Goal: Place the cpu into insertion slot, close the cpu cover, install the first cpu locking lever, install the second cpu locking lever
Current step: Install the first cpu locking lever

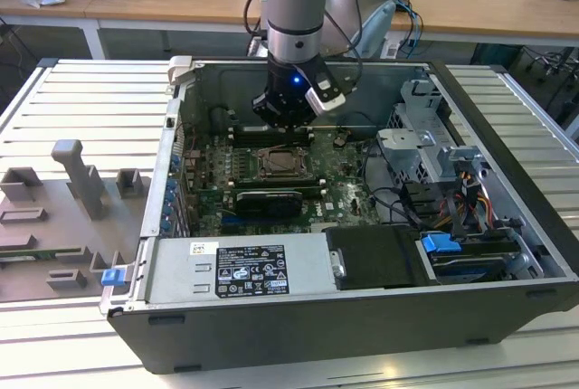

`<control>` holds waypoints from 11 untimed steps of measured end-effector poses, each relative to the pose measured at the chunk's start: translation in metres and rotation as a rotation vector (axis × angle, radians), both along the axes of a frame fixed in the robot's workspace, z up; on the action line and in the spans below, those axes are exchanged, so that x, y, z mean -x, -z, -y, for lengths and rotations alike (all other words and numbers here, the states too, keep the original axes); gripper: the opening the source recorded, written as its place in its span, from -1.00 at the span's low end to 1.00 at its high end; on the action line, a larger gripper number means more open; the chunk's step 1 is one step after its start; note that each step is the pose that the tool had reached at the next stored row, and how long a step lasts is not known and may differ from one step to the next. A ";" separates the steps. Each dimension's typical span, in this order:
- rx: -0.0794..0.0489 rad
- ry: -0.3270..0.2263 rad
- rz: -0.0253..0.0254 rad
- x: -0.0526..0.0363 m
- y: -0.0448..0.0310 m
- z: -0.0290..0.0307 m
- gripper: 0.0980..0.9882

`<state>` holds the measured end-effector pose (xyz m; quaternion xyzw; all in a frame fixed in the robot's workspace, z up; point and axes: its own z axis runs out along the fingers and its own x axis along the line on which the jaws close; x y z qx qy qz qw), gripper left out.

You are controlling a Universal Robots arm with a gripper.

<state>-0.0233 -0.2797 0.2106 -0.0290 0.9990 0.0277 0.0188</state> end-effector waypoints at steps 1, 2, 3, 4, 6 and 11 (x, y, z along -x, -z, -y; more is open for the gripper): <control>0.001 0.000 0.0000 -0.0002 0.0007 0.0000 -0.98; 0.003 0.000 0.0000 -0.0004 0.0013 0.0000 -0.98; 0.005 0.000 0.0000 -0.0008 0.0022 -0.0002 -0.98; 0.007 0.000 0.0000 -0.0010 0.0031 -0.0003 -0.98; 0.009 0.000 0.0000 -0.0014 0.0044 -0.0006 -0.98; 0.017 0.000 -0.0002 -0.0018 0.0067 -0.0006 -0.98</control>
